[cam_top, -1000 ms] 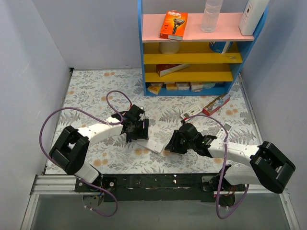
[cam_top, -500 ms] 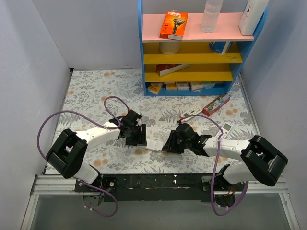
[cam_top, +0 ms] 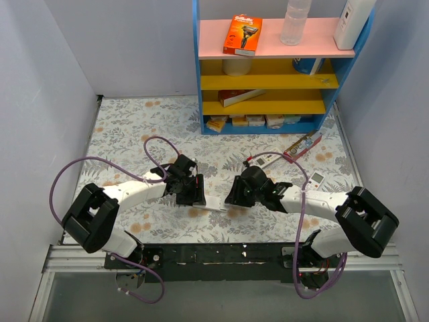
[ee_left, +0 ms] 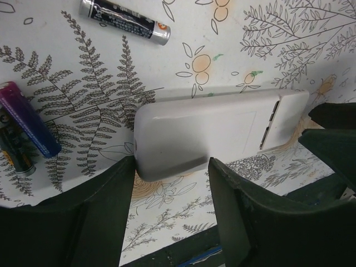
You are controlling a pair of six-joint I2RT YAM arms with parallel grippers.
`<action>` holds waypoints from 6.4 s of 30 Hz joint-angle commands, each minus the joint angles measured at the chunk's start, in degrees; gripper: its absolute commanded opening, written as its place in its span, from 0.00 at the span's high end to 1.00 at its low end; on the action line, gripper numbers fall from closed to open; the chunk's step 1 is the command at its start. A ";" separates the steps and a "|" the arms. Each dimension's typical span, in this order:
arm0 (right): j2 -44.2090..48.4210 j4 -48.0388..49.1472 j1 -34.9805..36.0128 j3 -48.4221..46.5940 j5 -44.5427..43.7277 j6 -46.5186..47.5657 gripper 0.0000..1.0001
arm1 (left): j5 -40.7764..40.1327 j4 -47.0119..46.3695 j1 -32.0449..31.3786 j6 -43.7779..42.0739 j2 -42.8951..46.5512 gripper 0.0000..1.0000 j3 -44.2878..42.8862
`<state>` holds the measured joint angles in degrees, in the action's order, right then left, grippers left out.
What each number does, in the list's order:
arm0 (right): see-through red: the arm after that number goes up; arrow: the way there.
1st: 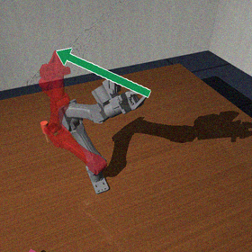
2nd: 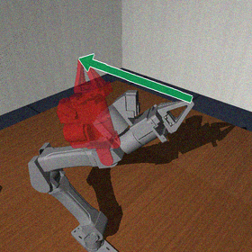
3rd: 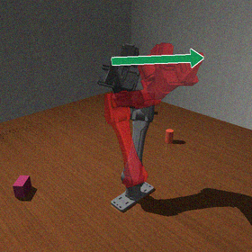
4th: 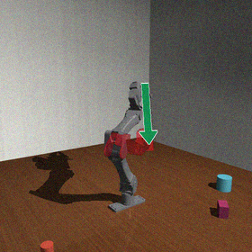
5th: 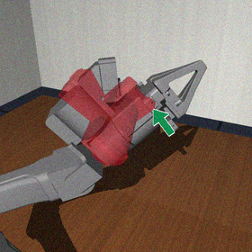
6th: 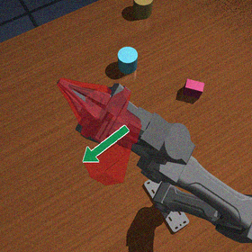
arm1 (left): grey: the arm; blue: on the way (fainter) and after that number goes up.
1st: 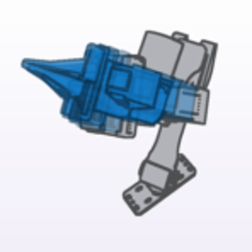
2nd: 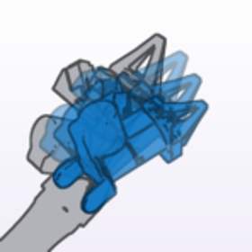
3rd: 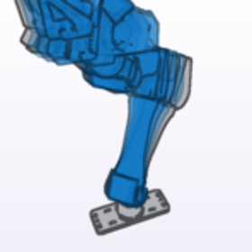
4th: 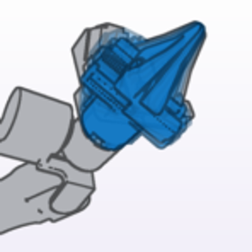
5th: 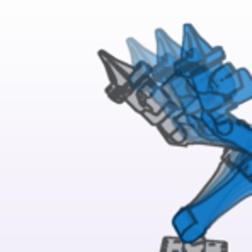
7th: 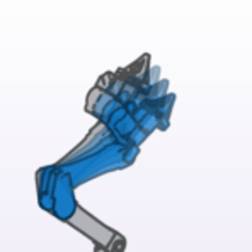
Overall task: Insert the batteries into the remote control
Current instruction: Load the battery cover into the remote control.
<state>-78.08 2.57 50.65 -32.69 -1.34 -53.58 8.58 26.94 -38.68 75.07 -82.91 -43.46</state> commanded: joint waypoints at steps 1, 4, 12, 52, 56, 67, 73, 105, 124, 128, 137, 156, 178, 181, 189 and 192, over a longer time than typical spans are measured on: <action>-2.68 -4.22 0.15 -5.09 -2.26 3.04 0.55 | 2.14 -1.10 0.00 1.31 3.46 0.46 1.01; -4.35 -5.90 0.23 -6.07 -2.17 2.96 0.55 | 2.85 -1.36 0.00 1.57 3.81 0.46 1.54; -5.85 -7.32 0.15 -6.77 -1.65 2.87 0.55 | 3.55 -1.80 0.00 2.36 3.90 0.47 2.50; -9.72 -19.96 2.34 -15.65 0.90 8.31 0.63 | 6.72 -7.78 -2.98 9.13 6.27 0.59 4.88; -9.81 -19.97 2.35 -15.39 2.84 9.37 0.63 | 6.54 -7.87 -2.98 9.22 6.01 0.59 4.88; -13.15 -21.99 2.34 -17.93 6.09 13.77 0.63 | 2.85 -7.17 -2.98 8.43 6.80 0.48 7.69; -13.41 -23.48 2.34 -19.96 5.83 14.82 0.62 | 0.83 -6.72 -2.98 9.39 10.84 0.37 8.22; -11.30 -25.16 1.20 -22.86 -0.59 9.99 0.54 | -0.67 -3.30 0.97 3.33 7.25 0.29 3.39; -16.05 -24.63 1.20 -23.04 4.50 11.48 0.56 | 4.08 -5.40 0.97 2.45 4.43 0.43 5.14; -16.92 -25.68 1.29 -24.61 6.35 13.24 0.58 | 4.69 -5.84 0.97 2.80 4.34 0.46 5.76; -16.23 -24.64 1.55 -22.87 7.58 7.98 0.62 | 7.85 -7.69 0.88 5.26 5.13 0.56 7.08; -15.70 -15.58 1.91 -22.51 12.94 -3.27 0.66 | 11.63 -13.84 -2.02 13.51 5.57 0.57 6.02; -16.05 -6.78 4.28 -21.54 27.81 14.73 0.67 | 19.02 -26.58 -5.36 12.73 11.81 0.53 9.71; -15.26 -5.21 4.28 -20.75 26.58 15.00 0.67 | 19.64 -31.42 -5.36 14.75 10.76 0.53 11.81; -11.74 -13.01 2.79 -18.20 13.66 14.12 0.66 | 12.08 -27.29 -5.27 10.02 4.87 0.40 9.98; -9.20 -15.04 1.47 -18.38 7.77 14.91 0.64 | 8.39 -23.52 -5.27 8.87 4.25 0.36 9.01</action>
<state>-90.87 -16.84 50.61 -50.70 2.46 -35.99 20.21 15.44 -42.33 85.82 -76.20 -31.81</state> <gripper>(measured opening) 0.354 0.613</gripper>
